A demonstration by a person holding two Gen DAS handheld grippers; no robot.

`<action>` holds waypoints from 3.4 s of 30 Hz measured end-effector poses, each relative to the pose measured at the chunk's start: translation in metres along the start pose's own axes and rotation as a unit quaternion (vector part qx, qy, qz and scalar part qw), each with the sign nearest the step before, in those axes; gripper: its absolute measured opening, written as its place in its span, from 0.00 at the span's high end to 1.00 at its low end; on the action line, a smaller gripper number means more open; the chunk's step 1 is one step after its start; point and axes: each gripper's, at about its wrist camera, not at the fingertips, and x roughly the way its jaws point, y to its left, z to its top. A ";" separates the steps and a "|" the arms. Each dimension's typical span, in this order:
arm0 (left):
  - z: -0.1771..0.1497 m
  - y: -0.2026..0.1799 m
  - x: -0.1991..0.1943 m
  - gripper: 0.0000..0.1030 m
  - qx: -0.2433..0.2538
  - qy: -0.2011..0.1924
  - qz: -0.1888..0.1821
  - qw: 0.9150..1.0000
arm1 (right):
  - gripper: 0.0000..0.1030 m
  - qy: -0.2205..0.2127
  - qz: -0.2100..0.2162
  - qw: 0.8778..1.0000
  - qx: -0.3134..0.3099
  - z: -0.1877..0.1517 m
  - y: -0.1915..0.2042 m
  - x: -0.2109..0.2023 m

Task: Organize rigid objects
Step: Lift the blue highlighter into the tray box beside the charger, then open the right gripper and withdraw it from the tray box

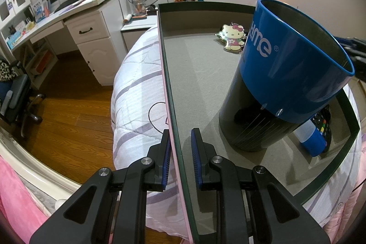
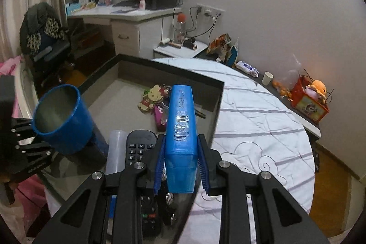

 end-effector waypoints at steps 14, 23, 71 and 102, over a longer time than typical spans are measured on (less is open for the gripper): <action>0.002 -0.002 0.002 0.82 0.000 0.000 0.000 1.000 | 0.74 0.065 -0.029 0.997 -0.028 0.003 0.009 0.039; 0.002 -0.002 0.002 0.82 0.000 0.000 -0.001 1.000 | 0.74 0.072 -0.033 0.997 -0.024 0.004 0.008 0.048; 0.006 -0.008 0.002 0.82 0.001 -0.001 0.004 1.000 | 0.08 0.002 -0.083 0.996 0.038 -0.013 -0.028 -0.009; 0.004 -0.007 -0.001 0.74 0.009 -0.005 0.012 1.000 | 0.87 0.089 0.000 0.995 0.040 -0.065 -0.012 0.014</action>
